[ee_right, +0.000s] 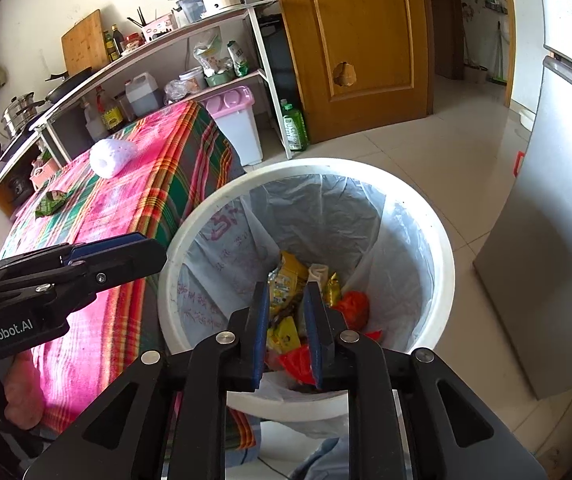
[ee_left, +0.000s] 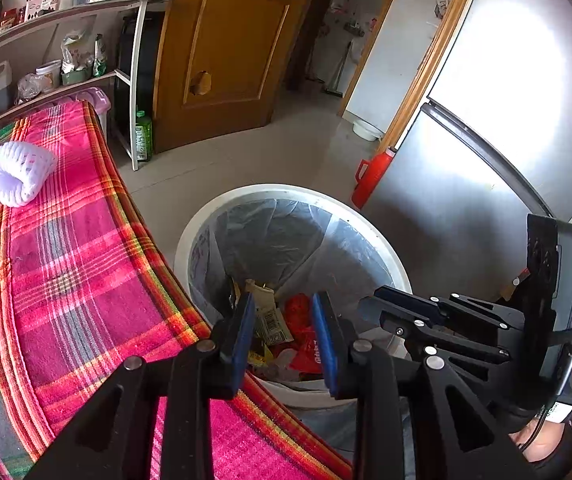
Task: Collect trash
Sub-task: 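Open both tools over the bin to drop the wrappers, then move both open tools back toward the green bag and white net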
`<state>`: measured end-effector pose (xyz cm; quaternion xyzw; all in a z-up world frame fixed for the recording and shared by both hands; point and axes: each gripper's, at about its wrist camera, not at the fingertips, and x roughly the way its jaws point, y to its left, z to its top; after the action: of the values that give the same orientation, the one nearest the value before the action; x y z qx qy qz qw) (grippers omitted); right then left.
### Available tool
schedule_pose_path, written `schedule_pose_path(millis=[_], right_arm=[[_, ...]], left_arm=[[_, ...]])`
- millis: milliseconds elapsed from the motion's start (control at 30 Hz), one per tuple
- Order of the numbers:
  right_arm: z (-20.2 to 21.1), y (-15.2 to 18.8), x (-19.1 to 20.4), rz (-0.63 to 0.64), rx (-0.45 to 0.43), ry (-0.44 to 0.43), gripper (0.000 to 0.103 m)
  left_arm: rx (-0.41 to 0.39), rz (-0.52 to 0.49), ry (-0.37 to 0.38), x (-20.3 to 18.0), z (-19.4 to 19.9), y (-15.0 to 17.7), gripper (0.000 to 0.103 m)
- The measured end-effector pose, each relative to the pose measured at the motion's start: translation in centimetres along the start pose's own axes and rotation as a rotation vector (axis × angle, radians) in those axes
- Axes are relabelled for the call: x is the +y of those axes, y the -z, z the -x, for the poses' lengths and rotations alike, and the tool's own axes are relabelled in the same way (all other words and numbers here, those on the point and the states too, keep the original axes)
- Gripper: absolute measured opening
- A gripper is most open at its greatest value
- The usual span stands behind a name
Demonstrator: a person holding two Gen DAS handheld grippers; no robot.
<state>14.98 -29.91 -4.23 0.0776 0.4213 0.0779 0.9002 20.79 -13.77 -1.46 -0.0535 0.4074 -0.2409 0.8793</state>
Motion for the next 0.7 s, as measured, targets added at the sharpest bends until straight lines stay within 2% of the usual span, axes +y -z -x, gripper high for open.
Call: schedule_pose_path(millis=[533,700], right_arm=[[4.3,-0.9,5.1,0.084,-0.092,-0.066,0.020],[4.9,-0.9,7.0,0.114,-0.103,-0.098,0.030]], left_arm=[[-0.138,0.035,-0.056,1.9,7.1,0.9,0.031],[-0.165,0.054,-0.090,3.1,9.1,1.7,0.031]])
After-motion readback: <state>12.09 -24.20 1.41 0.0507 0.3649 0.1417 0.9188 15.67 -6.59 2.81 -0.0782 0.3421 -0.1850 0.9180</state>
